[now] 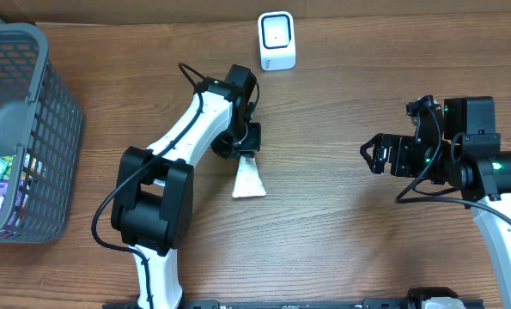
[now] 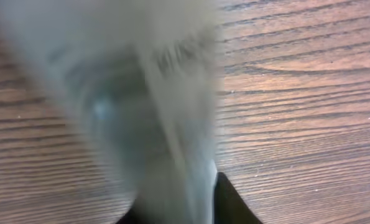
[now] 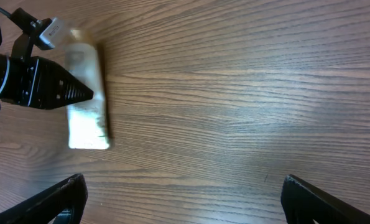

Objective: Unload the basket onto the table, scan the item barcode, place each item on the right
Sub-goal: 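Move the left gripper back into the grey basket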

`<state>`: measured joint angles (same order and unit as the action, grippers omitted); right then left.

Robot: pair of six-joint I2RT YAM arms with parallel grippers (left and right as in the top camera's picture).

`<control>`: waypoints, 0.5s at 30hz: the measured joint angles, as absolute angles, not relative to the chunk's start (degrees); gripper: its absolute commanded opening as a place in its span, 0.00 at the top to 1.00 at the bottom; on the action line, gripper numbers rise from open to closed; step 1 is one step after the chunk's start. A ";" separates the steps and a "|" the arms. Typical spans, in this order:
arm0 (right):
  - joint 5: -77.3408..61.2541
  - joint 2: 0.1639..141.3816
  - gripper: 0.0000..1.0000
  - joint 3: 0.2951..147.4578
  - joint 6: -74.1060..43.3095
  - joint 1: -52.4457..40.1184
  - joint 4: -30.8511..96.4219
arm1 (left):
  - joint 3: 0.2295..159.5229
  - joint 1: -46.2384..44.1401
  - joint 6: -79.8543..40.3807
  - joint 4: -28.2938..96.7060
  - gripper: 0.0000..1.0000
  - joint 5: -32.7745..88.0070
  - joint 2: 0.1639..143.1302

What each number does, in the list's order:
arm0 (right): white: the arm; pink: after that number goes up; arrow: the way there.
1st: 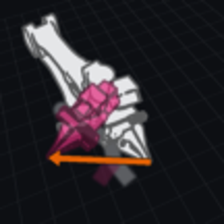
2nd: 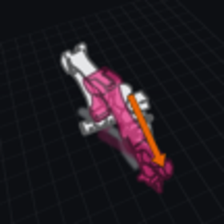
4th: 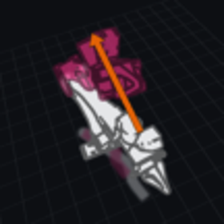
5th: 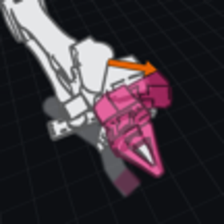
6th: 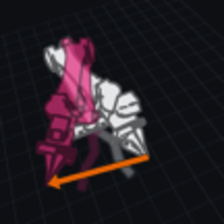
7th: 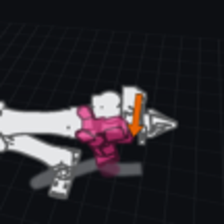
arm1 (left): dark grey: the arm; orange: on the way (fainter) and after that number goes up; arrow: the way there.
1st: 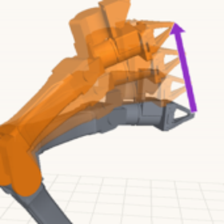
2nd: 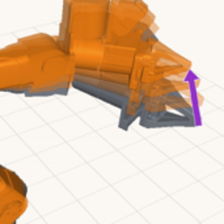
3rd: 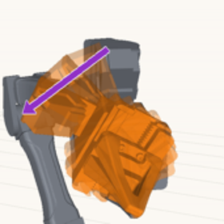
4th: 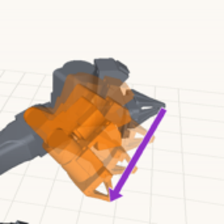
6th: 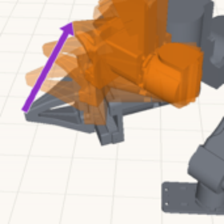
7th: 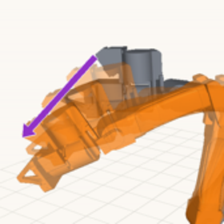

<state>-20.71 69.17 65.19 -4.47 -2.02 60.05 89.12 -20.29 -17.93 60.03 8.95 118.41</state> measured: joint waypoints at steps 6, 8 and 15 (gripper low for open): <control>-20.71 69.17 0.00 65.19 -4.47 -2.02 60.03 | 89.19 -20.43 -18.06 61.32 0.60 8.97 118.41; -20.73 69.17 0.00 65.19 -4.49 -2.02 59.86 | 89.58 -20.51 -18.09 62.74 0.58 8.99 118.41; -20.73 69.17 0.00 65.19 -4.49 -2.02 59.18 | 97.17 -20.36 -17.82 67.64 0.46 8.78 117.49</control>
<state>-20.73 69.17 65.19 -4.49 -2.02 59.18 97.17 -20.36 -17.82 67.64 8.78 117.49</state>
